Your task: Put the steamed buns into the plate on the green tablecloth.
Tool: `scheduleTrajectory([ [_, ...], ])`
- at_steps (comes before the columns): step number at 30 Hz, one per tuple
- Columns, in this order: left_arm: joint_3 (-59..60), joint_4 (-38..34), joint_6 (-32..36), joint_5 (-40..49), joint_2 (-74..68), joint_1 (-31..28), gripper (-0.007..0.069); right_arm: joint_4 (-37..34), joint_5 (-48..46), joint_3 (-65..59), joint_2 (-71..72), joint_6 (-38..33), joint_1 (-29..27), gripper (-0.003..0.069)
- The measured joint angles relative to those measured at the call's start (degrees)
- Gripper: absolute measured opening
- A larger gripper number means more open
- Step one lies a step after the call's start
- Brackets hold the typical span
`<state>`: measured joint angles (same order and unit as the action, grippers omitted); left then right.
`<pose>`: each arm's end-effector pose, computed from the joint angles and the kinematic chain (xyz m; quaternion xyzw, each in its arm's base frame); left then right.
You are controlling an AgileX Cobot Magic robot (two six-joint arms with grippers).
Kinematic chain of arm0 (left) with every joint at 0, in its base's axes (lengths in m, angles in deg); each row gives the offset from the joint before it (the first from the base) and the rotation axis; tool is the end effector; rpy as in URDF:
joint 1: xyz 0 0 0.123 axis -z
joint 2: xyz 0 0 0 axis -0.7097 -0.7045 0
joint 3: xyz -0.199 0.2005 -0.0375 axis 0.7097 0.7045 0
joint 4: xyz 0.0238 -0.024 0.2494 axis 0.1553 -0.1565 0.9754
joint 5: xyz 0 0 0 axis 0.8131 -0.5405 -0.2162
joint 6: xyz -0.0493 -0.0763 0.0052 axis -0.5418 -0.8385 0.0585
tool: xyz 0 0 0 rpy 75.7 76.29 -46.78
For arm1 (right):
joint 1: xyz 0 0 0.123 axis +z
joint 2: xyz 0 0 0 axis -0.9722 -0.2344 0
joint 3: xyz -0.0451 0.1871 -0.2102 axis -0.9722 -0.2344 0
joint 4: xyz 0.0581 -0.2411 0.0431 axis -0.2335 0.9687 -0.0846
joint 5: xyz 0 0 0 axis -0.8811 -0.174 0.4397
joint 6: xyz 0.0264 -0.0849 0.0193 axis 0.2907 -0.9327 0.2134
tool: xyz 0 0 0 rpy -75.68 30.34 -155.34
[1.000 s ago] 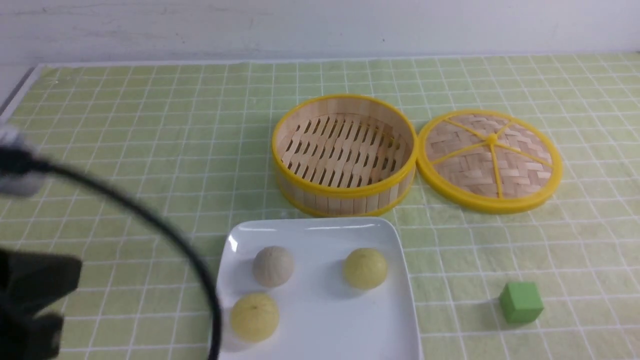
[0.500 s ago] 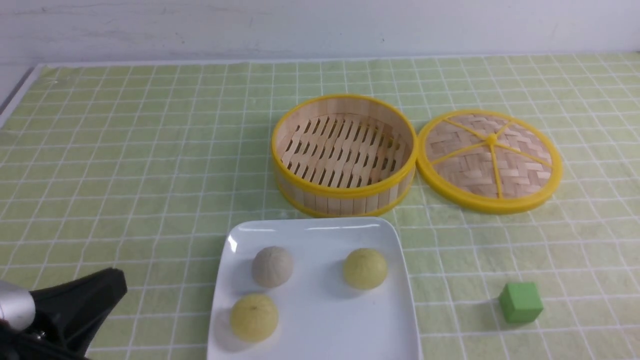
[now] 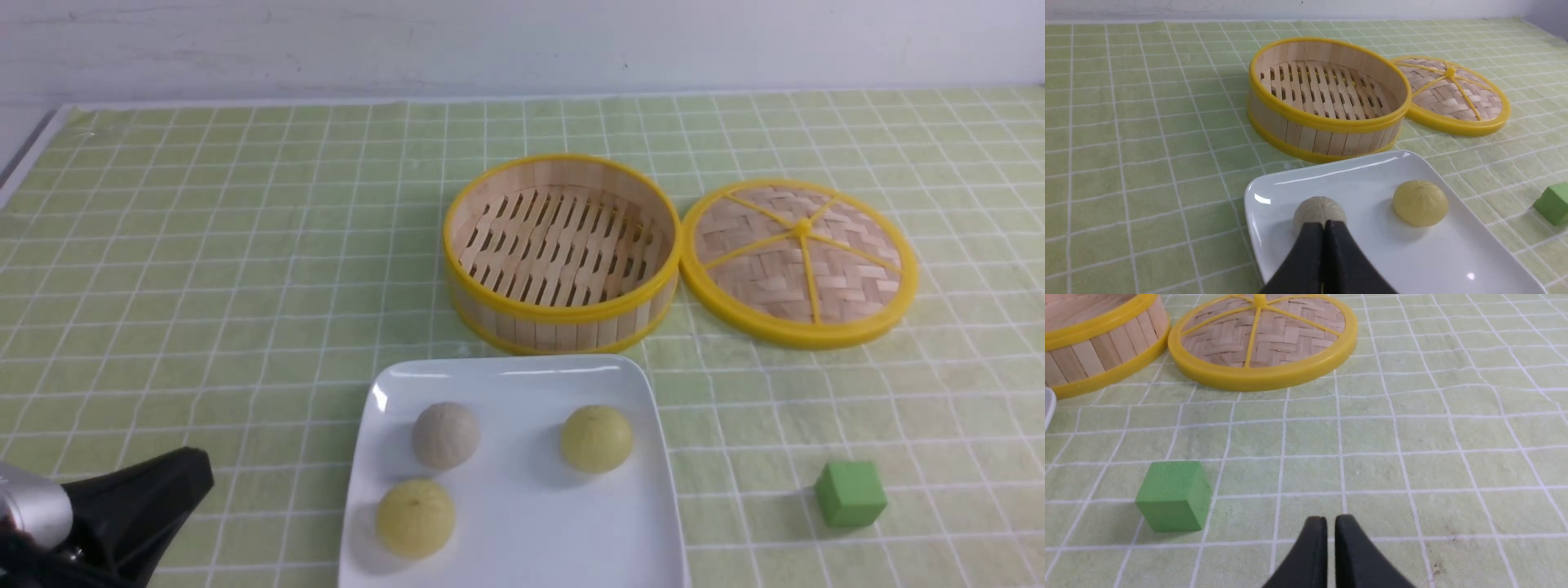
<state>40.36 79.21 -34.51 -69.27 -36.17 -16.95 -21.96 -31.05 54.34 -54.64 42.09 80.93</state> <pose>0.0781 -0.0417 0.2625 0.1366 0.7762 -0.1916 0.5850 0.0519 0.0014 0.1717 0.0196 0.8092 0.0425 0.5856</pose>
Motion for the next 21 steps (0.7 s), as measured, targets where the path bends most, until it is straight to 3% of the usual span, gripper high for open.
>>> scheduleTrajectory([
  [3,1.64,3.25,-2.36,-1.05,0.13,-1.64,0.0019,0.0,0.0,0.0,0.0,0.0,0.0,0.0059],
  [6,4.63,6.56,-5.98,-2.46,0.19,-8.28,0.002,0.0,0.0,0.0,0.0,0.0,0.0,0.0062],
  [13,11.76,9.11,-6.67,-2.52,7.93,-21.53,0.0025,0.0,0.0,0.0,0.0,0.0,0.0,0.0071],
  [21,18.07,10.51,-7.12,1.85,20.37,-26.98,0.0032,0.0,0.0,0.0,0.0,0.0,0.0,0.0073],
])
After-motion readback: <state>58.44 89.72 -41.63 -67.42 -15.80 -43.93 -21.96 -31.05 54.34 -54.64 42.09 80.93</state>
